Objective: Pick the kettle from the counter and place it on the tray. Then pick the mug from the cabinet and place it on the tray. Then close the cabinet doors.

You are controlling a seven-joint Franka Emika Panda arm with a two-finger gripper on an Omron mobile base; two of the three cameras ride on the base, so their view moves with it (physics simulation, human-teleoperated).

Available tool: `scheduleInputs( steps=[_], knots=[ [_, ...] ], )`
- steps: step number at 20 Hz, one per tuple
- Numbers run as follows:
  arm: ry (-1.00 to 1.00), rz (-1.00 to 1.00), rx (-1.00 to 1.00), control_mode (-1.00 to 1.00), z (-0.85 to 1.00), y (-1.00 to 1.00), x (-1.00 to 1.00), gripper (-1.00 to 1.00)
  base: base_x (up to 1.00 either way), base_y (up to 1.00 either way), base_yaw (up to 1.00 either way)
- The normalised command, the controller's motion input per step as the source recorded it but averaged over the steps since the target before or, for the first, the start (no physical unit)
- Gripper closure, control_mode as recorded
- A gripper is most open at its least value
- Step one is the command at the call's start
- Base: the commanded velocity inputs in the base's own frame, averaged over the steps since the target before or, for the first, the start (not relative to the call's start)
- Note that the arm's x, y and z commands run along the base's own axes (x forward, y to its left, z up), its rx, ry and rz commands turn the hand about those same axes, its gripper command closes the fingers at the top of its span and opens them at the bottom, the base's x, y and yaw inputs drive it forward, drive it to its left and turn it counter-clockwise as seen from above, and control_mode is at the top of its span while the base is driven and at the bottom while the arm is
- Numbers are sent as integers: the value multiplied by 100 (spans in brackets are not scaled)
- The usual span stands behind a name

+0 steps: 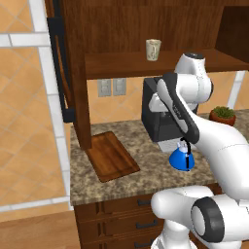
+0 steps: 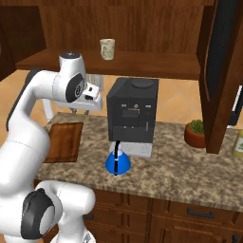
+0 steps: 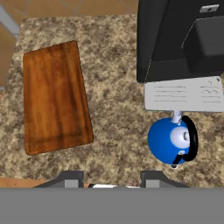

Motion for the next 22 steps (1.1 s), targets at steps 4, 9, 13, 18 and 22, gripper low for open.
scheduleInputs(
  steps=[4,9,13,18,22],
  knots=[
    [0,0,0,-100,-10,-32,0,-100,0,0,0],
    [0,-4,0,-100,-31,-81,0,-100,0,0,0],
    [0,-1,-1,-100,-42,-59,0,-100,0,0,0],
    [-1,2,0,-100,-28,-61,0,-100,0,0,0],
    [0,2,0,-100,-46,-25,0,-100,0,0,0]
  ],
)
